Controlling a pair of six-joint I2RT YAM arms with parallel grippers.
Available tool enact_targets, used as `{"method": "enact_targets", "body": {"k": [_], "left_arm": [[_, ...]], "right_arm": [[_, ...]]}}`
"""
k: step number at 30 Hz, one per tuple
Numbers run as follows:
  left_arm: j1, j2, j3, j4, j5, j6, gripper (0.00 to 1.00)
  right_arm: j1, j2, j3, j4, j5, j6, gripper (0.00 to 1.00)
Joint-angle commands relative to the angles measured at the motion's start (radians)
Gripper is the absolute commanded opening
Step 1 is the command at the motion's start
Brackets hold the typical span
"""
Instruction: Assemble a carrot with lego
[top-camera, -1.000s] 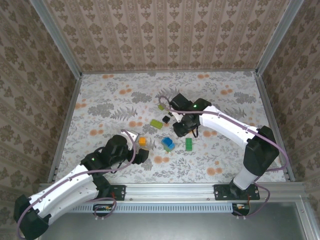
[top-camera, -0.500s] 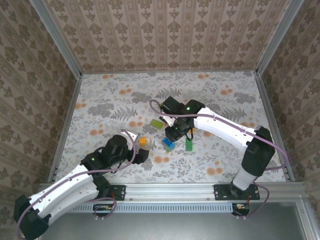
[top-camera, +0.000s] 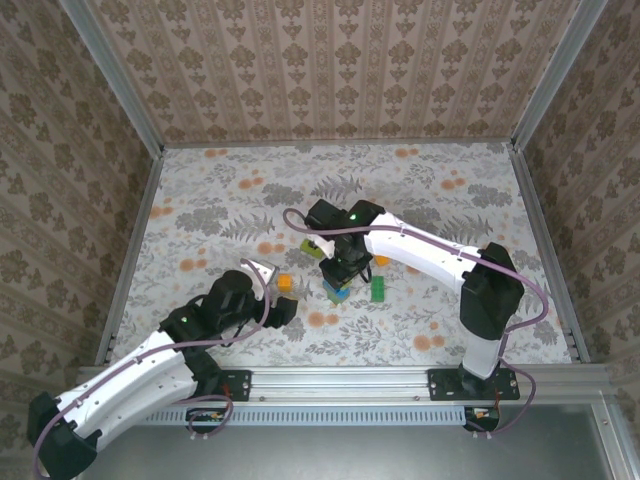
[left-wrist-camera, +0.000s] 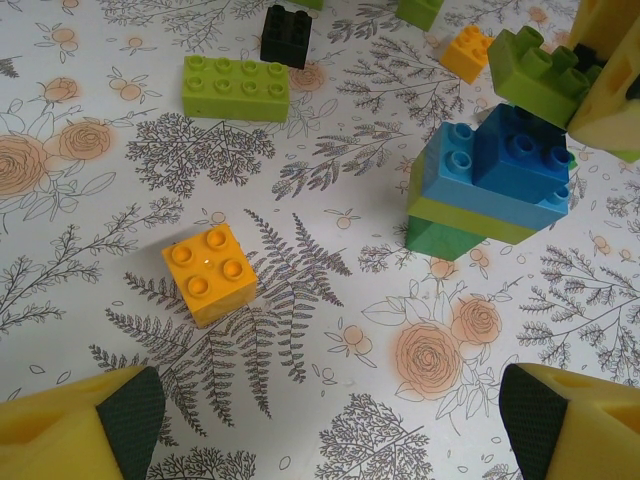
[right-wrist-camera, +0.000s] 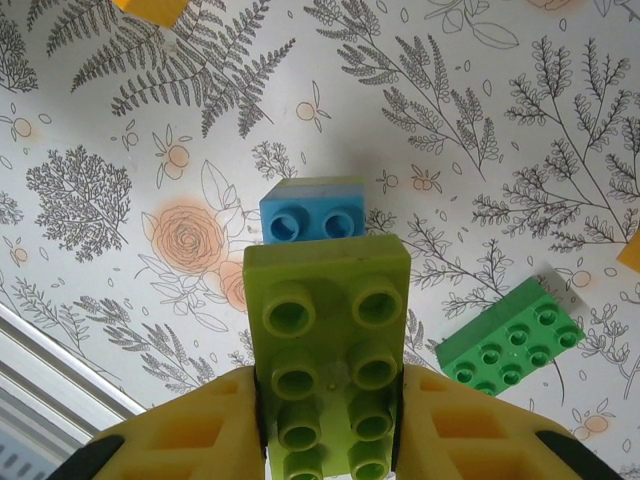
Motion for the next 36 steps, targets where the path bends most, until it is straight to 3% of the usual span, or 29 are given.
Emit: {"method": "enact_targets", "body": {"k": [1,36], "left_arm": [[-0.009,-0.003,-0.001,0.003,0.005,0.023,0.9],[-0.01,-0.003,-0.001,0.002,0.004,0.023,0.9]], "right_arm": [[0.013,0.019,0.03,-0.046,-0.004,-0.014,0.32],[0.054,0.115,0.074,-0.112,0.076,-0.019,0.32]]}}
